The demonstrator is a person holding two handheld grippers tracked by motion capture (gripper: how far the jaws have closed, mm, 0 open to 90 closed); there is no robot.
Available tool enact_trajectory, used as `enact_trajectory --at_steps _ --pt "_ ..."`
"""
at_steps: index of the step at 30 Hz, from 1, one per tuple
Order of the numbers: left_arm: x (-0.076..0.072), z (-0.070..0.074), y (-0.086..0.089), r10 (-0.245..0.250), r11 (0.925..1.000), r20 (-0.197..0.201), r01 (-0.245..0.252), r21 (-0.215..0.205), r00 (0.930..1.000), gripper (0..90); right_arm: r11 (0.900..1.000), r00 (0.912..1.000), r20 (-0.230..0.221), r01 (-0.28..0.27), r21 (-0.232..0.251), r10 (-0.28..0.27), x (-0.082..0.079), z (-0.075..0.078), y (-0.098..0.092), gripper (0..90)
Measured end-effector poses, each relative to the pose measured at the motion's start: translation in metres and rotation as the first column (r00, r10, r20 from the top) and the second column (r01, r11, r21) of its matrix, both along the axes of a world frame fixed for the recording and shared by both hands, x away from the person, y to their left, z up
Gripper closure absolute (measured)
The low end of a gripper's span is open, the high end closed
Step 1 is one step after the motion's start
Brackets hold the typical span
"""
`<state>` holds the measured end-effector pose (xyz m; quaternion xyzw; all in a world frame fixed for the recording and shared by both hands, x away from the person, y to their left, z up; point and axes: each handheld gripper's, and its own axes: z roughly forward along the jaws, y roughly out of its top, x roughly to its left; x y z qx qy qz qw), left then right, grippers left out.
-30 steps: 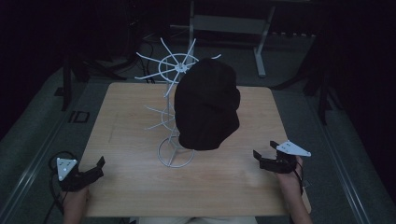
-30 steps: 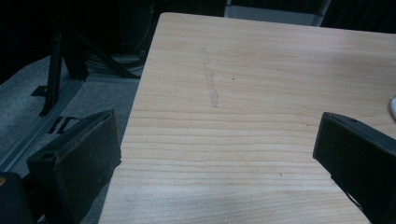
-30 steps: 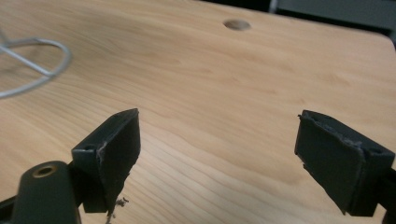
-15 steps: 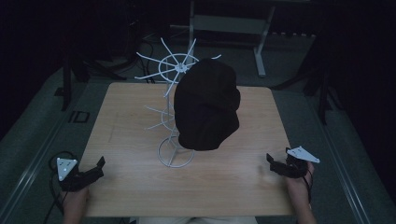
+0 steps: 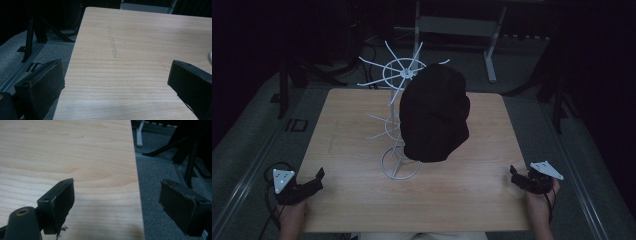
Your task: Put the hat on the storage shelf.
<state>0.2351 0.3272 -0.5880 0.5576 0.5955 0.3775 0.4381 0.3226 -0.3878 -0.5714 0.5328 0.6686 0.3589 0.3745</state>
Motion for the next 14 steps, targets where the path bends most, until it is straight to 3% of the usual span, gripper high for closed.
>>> enact_trajectory --at_steps 4,14 --pt "-0.0001 0.0 0.0 0.0 1.0 0.0 0.0 0.0 1.0 1.4 1.0 0.9999 0.013 0.002 -0.019 -0.001 -0.0006 -0.0002 0.0021 13.3" --pt "-0.0001 0.0 0.0002 -0.002 1.0 0.0 0.002 0.0 1.0 1.4 1.0 0.9999 0.01 0.006 0.001 -0.006 0.0001 0.0001 -0.0007 13.4"
